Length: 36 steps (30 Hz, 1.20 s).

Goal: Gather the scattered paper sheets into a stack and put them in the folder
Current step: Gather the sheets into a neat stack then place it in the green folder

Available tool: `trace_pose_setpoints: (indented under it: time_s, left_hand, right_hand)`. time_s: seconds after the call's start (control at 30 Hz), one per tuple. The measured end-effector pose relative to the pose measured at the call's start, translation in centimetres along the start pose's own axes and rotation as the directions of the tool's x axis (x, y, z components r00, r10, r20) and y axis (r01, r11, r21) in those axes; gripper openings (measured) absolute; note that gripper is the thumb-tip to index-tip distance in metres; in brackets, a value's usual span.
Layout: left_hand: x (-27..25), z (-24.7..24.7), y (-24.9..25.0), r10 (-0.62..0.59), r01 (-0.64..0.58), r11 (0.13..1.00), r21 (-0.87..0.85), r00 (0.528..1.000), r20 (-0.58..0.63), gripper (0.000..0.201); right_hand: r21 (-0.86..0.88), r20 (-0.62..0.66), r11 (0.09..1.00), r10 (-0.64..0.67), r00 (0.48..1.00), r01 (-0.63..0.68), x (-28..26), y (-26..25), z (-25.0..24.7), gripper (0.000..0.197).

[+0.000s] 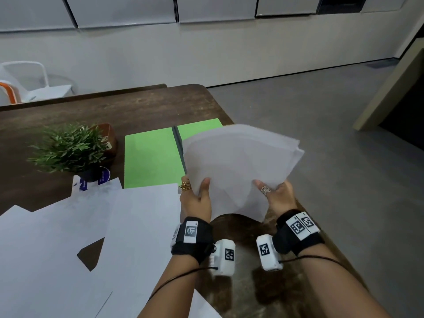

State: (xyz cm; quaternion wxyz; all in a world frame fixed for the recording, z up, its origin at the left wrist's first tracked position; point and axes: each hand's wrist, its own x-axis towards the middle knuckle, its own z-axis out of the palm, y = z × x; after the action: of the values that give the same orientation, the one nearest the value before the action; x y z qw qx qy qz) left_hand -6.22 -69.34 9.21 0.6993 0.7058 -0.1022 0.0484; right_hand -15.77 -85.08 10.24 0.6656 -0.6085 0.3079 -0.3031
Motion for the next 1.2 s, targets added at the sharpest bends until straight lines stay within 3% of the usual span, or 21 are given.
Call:
trace_pose_setpoints:
  time_s: [0.13, 0.27, 0.4, 0.5, 0.57, 0.67, 0.87, 1.0, 1.1, 1.2]
  left_hand:
    - [-0.4, 0.2, 0.4, 0.028, -0.029, 0.999, -0.016, 0.998, -0.054, 0.027]
    - [-0.2, -1.1, 0.8, 0.106, -0.105, 0.994, -0.01, 0.993, 0.048, 0.047]
    - [0.6, -1.7, 2.3, 0.18, -0.165, 0.98, -0.115, 0.975, 0.131, 0.059]
    - [0.9, -1.5, 4.4, 0.21, -0.197, 0.964, -0.177, 0.976, 0.058, 0.064]
    - [1.3, -1.2, 6.3, 0.132, -0.135, 0.972, -0.195, 0.991, -0.03, 0.078]
    - [2.5, -0.5, 9.2, -0.023, 0.006, 0.969, -0.247, 0.998, -0.065, 0.069]
    - [3.0, 0.7, 10.0, -0.011, -0.012, 0.99, -0.143, 0.988, -0.157, 0.023]
    - [3.1, 0.2, 9.4, 0.022, -0.041, 0.987, -0.157, 0.992, -0.123, 0.033]
    - [3.6, -0.5, 9.0, -0.044, 0.022, 0.976, -0.217, 0.994, -0.096, 0.041]
    - [4.0, -0.8, 8.6, -0.072, 0.067, 0.975, -0.21, 0.997, -0.014, 0.031]
  right_hand:
    - [0.04, -0.042, 0.998, -0.043, 0.998, 0.045, -0.8, 0.0, 0.6, 0.032]
    - [-0.024, 0.048, 0.994, -0.102, 0.994, 0.103, -1.1, 0.0, -0.6, 0.052]
    - [-0.036, 0.089, 0.991, -0.127, 0.988, 0.131, 0.2, -0.4, -1.3, 0.063]
    - [-0.006, 0.081, 0.991, -0.135, 0.988, 0.136, 0.7, -0.6, -1.1, 0.053]
    - [0.033, 0.089, 0.991, -0.133, 0.987, 0.13, 0.7, -0.7, -0.9, 0.05]
    - [0.077, 0.099, 0.988, -0.138, 0.985, 0.131, 0.5, -1.0, -0.8, 0.059]
    - [0.094, 0.132, 0.992, -0.098, 0.986, 0.086, 0.6, -1.5, -1.0, 0.081]
    - [0.07, 0.199, 0.994, -0.097, 0.975, 0.085, 1.0, -1.7, -1.5, 0.069]
    - [0.094, 0.235, 0.992, -0.1, 0.967, 0.079, 1.1, -2.2, -1.4, 0.066]
    - [0.091, 0.246, 0.993, -0.095, 0.964, 0.075, 1.2, -2.3, -1.2, 0.072]
